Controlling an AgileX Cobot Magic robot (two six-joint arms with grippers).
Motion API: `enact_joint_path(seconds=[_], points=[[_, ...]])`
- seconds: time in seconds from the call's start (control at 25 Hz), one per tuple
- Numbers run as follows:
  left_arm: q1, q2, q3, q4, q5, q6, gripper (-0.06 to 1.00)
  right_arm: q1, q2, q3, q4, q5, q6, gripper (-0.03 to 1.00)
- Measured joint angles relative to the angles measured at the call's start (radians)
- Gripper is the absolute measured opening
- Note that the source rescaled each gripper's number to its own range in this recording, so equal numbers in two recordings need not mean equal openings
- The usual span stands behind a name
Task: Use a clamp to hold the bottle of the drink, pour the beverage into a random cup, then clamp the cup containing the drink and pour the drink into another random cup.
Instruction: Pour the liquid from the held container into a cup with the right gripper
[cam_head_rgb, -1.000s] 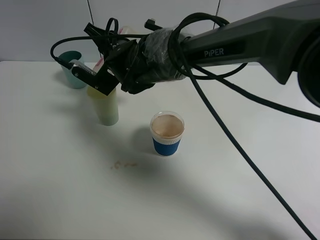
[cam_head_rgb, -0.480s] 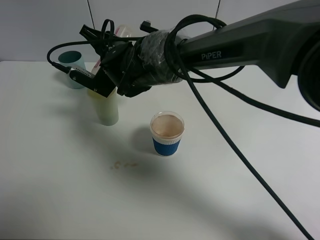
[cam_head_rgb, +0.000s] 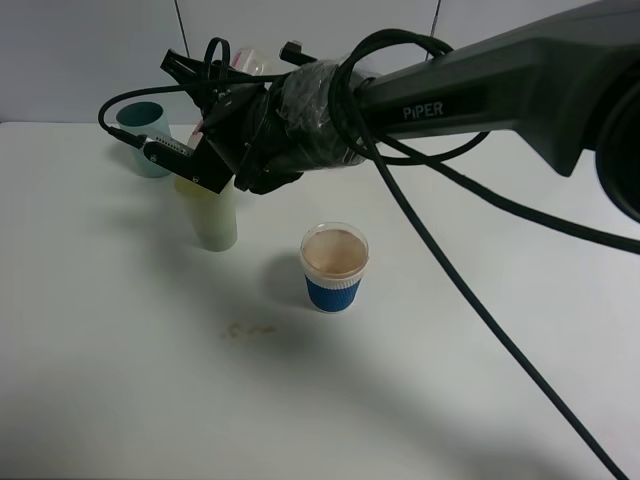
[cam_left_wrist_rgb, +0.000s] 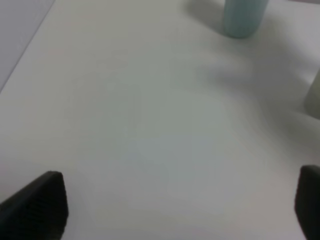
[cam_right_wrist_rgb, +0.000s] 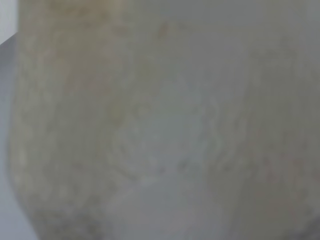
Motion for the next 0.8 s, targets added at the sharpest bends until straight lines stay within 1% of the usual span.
enact_joint_path(seconds=[0.12, 0.2, 0.24, 0.4, 0.52, 0.56, 0.64, 0.8], points=[[0.000, 0.000, 0.000, 0.000, 0.000, 0.000, 0.75, 0.000, 0.000, 0.000, 0.000, 0.001, 0.051, 0.00], [0.000, 0.000, 0.000, 0.000, 0.000, 0.000, 0.75, 0.000, 0.000, 0.000, 0.000, 0.001, 0.112, 0.00], [0.000, 0.000, 0.000, 0.000, 0.000, 0.000, 0.75, 0.000, 0.000, 0.000, 0.000, 0.001, 0.112, 0.00], [0.000, 0.000, 0.000, 0.000, 0.000, 0.000, 0.75, 0.000, 0.000, 0.000, 0.000, 0.003, 0.264, 0.00], [0.000, 0.000, 0.000, 0.000, 0.000, 0.000, 0.75, 0.000, 0.000, 0.000, 0.025, 0.006, 0.342, 0.00], [0.000, 0.000, 0.000, 0.000, 0.000, 0.000, 0.75, -0.002, 0.000, 0.000, 0.044, 0.007, 0.366, 0.00], [0.000, 0.000, 0.000, 0.000, 0.000, 0.000, 0.75, -0.013, 0.000, 0.000, 0.125, 0.009, 0.412, 0.00], [0.000, 0.000, 0.000, 0.000, 0.000, 0.000, 0.75, -0.034, 0.000, 0.000, 0.263, 0.015, 0.424, 0.00]])
